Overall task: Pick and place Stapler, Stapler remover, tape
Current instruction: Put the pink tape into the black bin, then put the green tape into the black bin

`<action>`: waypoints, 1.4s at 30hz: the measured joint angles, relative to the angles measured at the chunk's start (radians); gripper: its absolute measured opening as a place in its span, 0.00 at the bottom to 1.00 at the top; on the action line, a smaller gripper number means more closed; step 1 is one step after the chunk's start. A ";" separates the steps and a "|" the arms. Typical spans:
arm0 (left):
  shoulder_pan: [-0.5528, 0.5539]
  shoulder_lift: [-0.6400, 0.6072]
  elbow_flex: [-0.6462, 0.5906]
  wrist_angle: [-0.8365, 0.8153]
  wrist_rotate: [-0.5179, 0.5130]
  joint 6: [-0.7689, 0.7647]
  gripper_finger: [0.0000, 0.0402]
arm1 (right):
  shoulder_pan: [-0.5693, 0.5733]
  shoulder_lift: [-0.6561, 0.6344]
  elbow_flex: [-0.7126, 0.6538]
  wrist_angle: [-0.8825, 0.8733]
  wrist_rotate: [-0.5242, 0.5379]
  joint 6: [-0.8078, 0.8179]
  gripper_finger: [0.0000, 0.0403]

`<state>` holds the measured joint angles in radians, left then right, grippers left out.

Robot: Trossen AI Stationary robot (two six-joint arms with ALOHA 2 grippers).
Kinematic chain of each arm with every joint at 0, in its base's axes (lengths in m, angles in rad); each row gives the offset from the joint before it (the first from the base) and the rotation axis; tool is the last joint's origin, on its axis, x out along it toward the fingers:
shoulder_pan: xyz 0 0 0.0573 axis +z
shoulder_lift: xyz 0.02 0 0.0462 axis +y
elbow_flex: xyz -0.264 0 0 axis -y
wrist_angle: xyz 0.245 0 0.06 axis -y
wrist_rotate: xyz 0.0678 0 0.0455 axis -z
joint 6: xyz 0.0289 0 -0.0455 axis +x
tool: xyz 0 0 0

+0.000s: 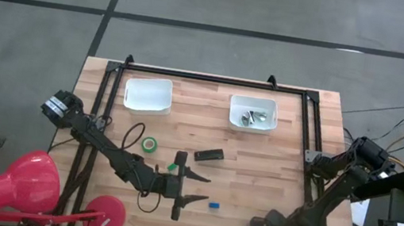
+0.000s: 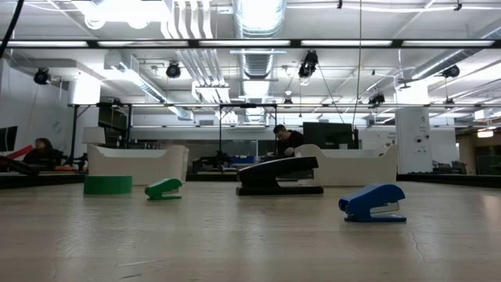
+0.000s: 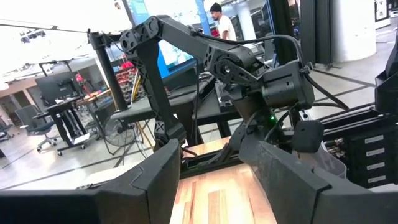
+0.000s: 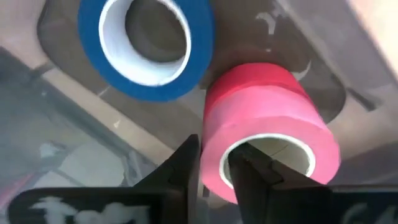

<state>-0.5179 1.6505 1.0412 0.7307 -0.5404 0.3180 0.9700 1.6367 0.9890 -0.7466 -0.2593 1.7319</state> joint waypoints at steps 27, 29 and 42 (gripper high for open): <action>0.012 -0.109 0.000 -0.607 -0.508 -0.377 0.53 | -0.002 -0.097 0.242 -0.323 0.509 -0.198 0.35; 0.022 -0.123 0.000 -0.721 -0.554 -0.447 0.53 | -0.002 -0.097 0.259 -0.322 0.575 -0.234 0.34; 0.171 -0.194 -0.015 -1.496 -0.375 -1.187 0.53 | -0.002 -0.097 0.278 -0.322 0.687 -0.329 0.29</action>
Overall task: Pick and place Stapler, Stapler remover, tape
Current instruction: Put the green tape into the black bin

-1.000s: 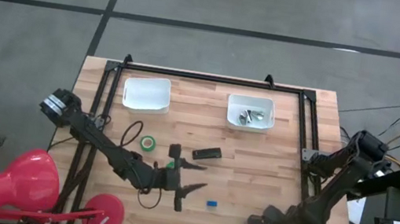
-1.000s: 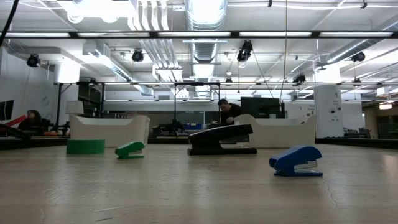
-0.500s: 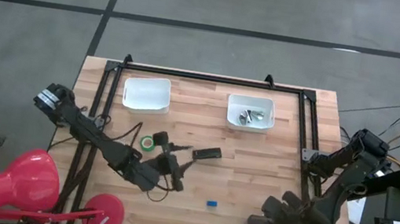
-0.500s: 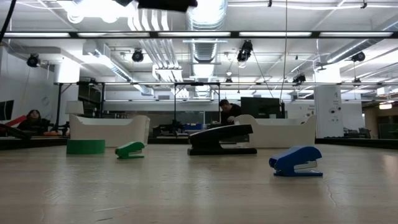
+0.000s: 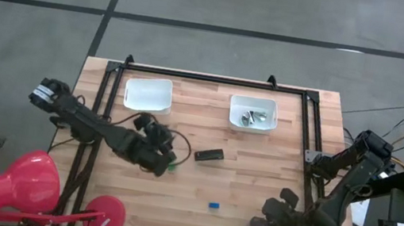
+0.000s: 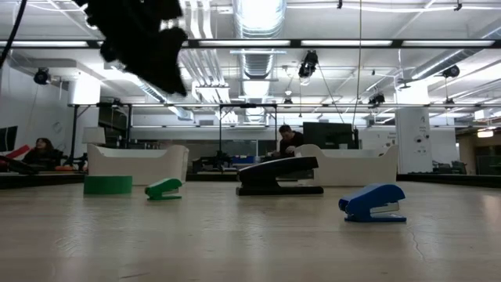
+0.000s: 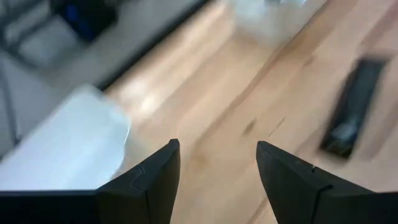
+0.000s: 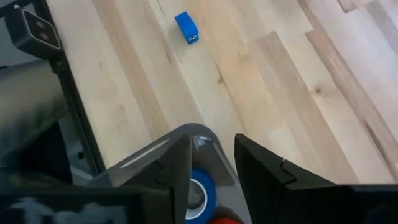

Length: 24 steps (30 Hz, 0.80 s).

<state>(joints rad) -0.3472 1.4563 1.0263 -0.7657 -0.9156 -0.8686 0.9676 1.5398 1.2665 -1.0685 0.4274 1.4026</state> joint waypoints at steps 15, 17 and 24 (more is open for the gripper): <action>0.194 0.001 -0.232 0.038 0.483 -0.096 0.53 | 0.000 0.000 -0.025 0.003 0.002 0.000 0.23; 0.199 0.001 -0.247 0.069 0.505 -0.095 0.53 | 0.000 0.000 -0.026 0.003 0.002 0.000 0.22; 0.204 0.000 -0.271 0.156 0.605 -0.127 0.53 | 0.000 0.000 -0.028 0.004 0.003 0.000 0.19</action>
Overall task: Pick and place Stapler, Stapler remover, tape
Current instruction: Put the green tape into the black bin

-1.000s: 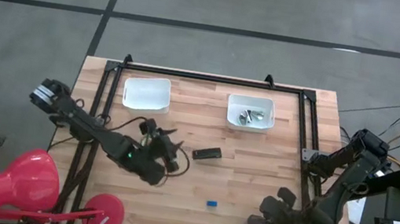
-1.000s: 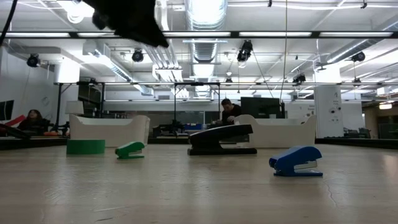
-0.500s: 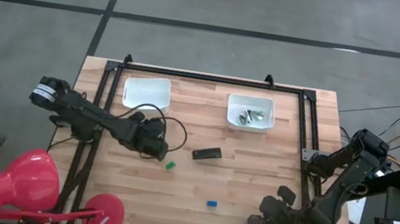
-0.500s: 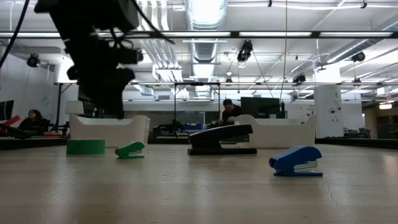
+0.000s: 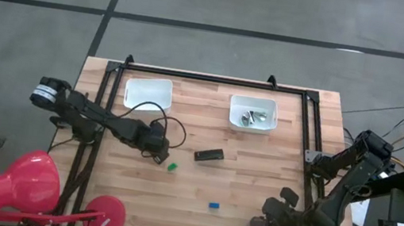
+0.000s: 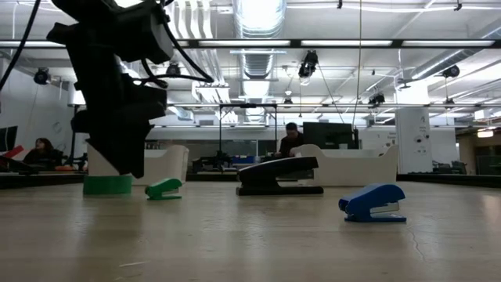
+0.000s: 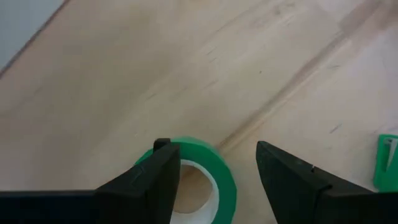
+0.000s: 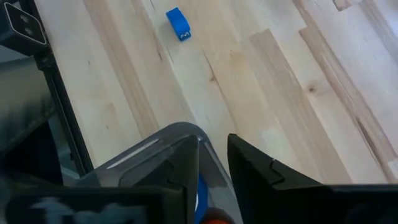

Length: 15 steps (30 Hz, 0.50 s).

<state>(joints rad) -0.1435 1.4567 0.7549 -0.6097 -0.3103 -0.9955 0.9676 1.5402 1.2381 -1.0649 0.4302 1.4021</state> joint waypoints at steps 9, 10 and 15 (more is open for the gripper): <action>0.000 0.001 -0.001 -0.020 0.065 -0.042 0.53 | 0.001 0.000 -0.001 0.000 0.018 0.000 0.18; 0.000 0.001 0.000 -0.021 0.078 -0.054 0.53 | 0.001 0.000 -0.001 0.001 0.018 0.000 0.19; -0.002 0.002 -0.004 -0.018 0.125 -0.082 0.52 | 0.000 0.000 -0.002 0.000 0.018 -0.001 0.20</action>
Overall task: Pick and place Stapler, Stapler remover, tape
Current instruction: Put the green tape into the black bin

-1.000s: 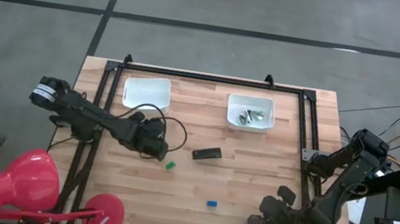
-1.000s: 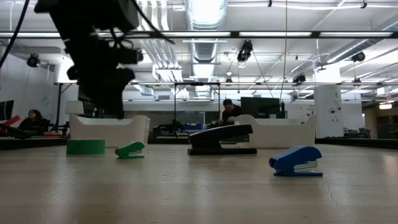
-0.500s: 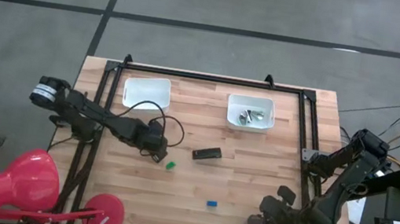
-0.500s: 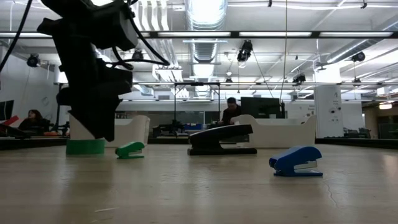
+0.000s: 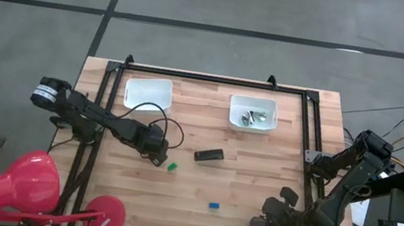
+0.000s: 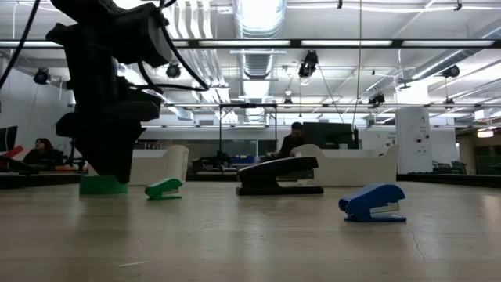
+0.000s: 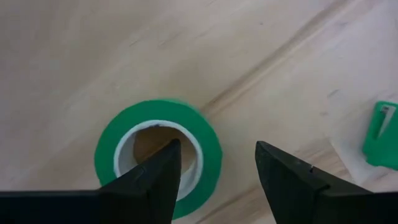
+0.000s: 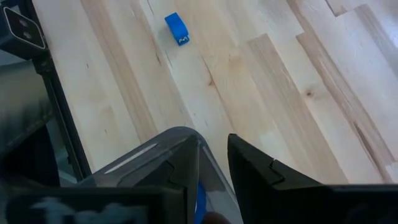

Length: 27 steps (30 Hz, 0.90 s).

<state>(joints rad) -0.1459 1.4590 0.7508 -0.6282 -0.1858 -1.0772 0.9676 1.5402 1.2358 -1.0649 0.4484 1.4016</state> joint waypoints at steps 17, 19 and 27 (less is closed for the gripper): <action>0.002 0.000 -0.024 0.071 0.011 0.123 0.15 | 0.000 0.000 0.000 0.001 0.026 -0.015 0.16; 0.006 0.000 -0.021 0.088 0.012 0.167 0.10 | 0.000 0.000 0.000 0.001 0.031 -0.018 0.16; 0.013 0.000 0.029 0.164 -0.063 0.394 0.10 | 0.000 0.000 0.000 0.006 0.118 -0.056 0.17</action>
<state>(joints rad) -0.1329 1.4590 0.7799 -0.4641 -0.2483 -0.6831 0.9676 1.5402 1.2358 -1.0586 0.5669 1.3457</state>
